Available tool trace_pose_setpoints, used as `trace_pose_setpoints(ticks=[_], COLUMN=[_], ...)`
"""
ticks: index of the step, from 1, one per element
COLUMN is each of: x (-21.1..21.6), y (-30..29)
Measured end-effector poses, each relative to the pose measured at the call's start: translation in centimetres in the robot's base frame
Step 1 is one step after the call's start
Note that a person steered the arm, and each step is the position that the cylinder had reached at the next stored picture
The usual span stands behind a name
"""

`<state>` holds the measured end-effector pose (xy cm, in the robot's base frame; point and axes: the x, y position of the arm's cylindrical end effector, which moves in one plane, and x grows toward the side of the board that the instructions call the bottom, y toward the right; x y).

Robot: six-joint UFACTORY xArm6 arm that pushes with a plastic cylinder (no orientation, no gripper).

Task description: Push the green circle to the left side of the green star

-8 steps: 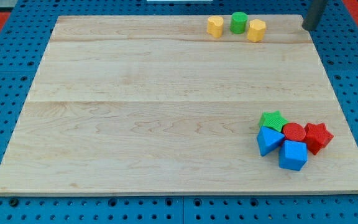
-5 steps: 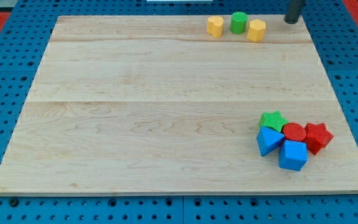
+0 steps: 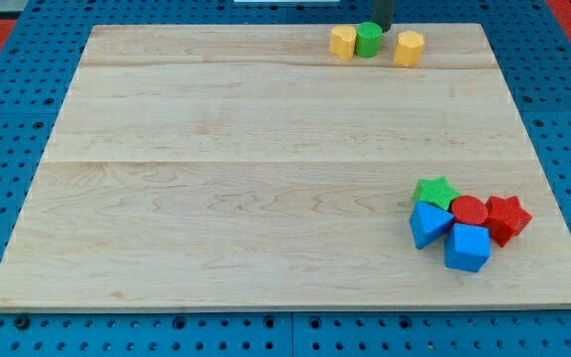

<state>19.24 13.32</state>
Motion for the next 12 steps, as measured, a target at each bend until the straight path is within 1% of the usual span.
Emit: trace_pose_setpoints(ticks=[2,3,4,5,6,7,8,9,10,11,12], x=[0.0,0.9,3.6,3.9,9.9,11.2,8.1,9.6,15.8,14.7,9.4], y=[0.2,-0.2,-1.1,-1.4,-1.7,-2.6,-2.3,-6.5,-4.8,-9.6,-6.8])
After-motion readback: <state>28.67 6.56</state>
